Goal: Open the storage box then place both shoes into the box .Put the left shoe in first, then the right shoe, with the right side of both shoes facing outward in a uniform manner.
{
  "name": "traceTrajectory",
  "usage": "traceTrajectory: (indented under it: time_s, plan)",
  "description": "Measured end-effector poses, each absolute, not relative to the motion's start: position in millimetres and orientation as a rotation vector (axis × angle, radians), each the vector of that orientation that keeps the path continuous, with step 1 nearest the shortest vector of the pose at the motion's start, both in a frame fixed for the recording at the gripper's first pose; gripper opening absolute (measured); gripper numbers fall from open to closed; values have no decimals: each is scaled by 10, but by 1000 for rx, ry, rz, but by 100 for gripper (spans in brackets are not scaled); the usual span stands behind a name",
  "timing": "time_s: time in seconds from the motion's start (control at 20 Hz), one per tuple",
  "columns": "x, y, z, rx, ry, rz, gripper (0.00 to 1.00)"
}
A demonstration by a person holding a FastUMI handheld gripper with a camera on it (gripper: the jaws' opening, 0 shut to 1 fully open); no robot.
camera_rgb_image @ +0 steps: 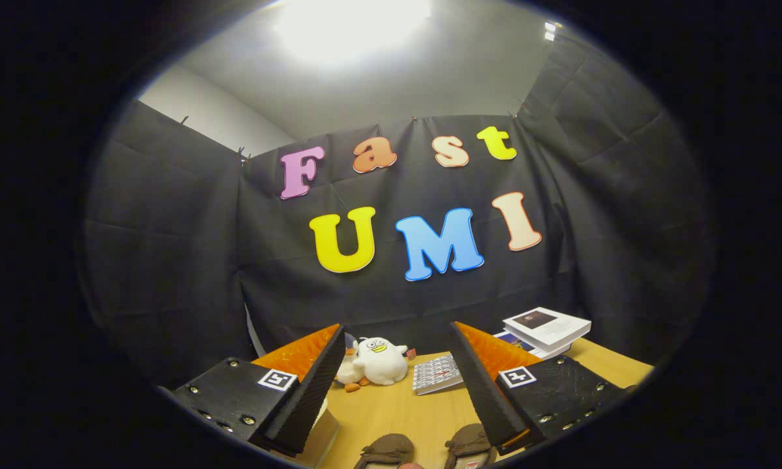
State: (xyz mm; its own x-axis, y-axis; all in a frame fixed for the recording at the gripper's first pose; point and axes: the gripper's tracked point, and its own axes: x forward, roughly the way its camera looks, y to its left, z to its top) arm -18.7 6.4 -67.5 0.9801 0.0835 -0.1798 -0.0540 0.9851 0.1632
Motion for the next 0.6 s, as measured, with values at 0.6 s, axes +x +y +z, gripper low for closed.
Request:
traceTrajectory:
  time_s: [0.6]
  plan:
    - [-434, 797, -1667, 671, 572, 184, 97]
